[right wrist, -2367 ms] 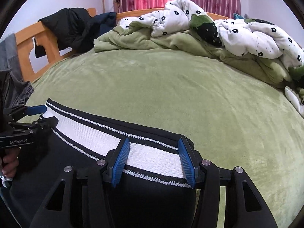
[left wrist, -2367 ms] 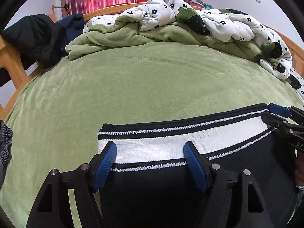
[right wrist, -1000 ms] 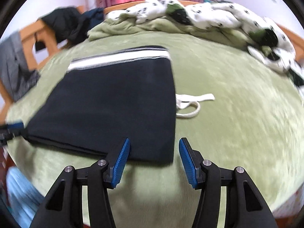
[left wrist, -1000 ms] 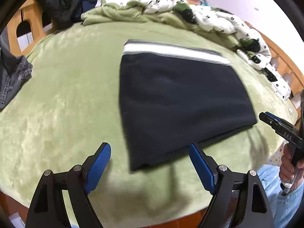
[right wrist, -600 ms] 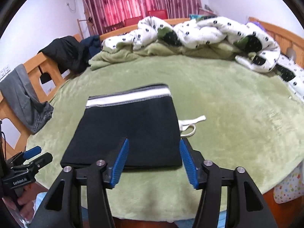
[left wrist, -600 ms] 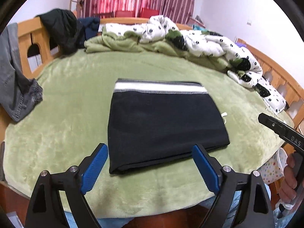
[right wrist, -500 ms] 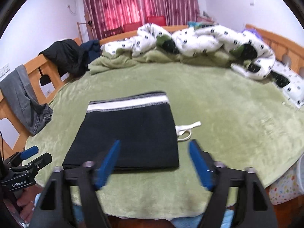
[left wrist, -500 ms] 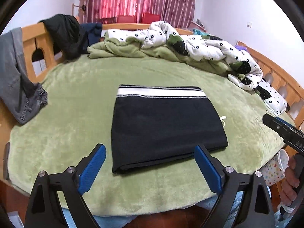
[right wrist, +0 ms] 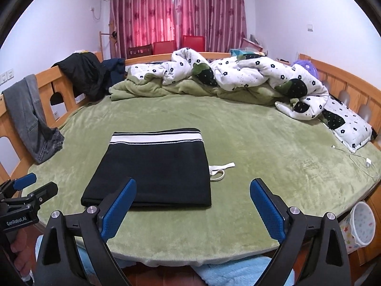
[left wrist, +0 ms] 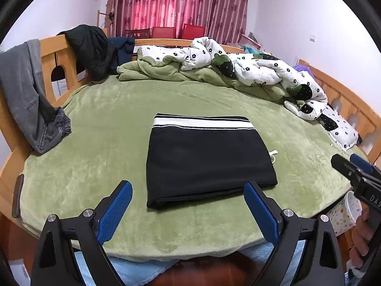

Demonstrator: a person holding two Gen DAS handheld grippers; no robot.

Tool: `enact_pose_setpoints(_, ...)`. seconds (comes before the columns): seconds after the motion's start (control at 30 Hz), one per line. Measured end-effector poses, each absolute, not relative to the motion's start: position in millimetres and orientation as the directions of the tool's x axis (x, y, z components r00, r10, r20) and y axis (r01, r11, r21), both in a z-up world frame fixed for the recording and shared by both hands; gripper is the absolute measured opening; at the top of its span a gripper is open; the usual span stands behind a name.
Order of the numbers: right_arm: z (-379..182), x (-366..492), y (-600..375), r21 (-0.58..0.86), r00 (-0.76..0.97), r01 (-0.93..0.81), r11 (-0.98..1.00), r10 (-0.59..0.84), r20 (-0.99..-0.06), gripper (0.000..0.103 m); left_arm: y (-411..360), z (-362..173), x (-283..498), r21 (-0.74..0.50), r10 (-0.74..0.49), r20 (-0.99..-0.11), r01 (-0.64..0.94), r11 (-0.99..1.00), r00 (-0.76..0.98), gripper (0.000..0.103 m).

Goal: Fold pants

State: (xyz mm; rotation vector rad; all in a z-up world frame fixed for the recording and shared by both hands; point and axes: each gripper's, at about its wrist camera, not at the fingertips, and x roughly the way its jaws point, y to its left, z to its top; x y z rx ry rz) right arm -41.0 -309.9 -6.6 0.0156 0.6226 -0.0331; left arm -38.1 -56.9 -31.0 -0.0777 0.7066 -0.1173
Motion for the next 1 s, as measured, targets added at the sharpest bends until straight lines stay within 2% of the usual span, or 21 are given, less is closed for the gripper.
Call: enact_pose_setpoints(1.0, -2.3, -45.8, -310.9, 0.037, 0.814, 0.021, 0.999, 0.004, -0.582, 0.096, -58.2, -23.7, -40.5, -0.103, -0.128, -0.631, 0.081, 0.991, 0.766, 0.095)
